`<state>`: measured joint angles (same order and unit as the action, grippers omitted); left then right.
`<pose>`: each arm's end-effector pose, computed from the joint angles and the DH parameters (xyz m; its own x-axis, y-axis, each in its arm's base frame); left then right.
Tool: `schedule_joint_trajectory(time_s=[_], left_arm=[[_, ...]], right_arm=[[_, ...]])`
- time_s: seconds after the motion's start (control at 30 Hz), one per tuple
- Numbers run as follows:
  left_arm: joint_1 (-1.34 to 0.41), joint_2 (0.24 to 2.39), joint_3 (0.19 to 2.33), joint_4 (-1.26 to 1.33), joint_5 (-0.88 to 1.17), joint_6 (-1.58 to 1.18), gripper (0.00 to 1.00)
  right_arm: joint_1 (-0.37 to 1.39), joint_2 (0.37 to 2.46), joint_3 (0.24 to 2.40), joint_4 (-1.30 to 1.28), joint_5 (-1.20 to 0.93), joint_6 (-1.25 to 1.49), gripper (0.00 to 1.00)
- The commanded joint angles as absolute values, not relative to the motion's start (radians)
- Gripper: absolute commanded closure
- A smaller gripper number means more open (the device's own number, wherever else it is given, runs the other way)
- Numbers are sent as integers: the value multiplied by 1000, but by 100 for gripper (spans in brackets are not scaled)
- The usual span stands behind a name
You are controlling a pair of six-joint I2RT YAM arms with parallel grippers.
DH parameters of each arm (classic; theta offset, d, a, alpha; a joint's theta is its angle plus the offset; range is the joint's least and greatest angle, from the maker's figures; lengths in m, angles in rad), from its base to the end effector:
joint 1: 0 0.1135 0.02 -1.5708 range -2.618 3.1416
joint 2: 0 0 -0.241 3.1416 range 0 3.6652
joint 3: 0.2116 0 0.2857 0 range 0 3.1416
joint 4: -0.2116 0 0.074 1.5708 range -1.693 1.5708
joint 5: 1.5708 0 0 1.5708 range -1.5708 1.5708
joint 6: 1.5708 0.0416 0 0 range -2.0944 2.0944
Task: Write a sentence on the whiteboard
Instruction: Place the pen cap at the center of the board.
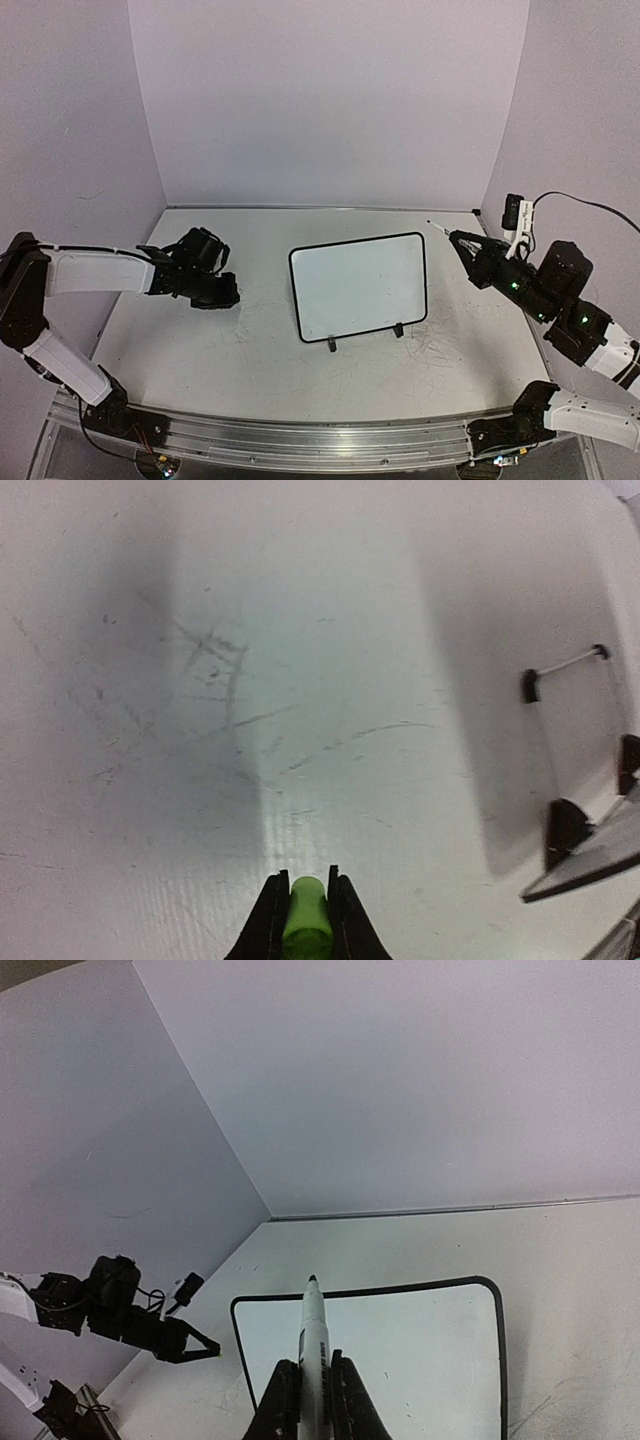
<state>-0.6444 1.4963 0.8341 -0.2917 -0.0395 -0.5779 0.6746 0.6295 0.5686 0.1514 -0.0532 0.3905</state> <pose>0.2617 -0.1946 0.1351 -0.8641 -0.0334 -0.5022 0.1313 0.9483 -0.2890 0.1726 0.1408 0.3087 -0.1879 0.3365 -0.9228 -0.6419 0.6691 0.3747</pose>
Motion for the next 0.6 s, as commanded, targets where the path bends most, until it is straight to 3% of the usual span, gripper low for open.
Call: schedule_joint_trajectory(time_s=[0.0, 0.57], left_arm=[[-663, 1600, 867, -302, -281, -553, 100], [-680, 1666, 794, -157, -333, -577, 98]], right_arm=[[673, 600, 604, 160, -52, 389, 100], [674, 580, 568, 161, -14, 408, 100]])
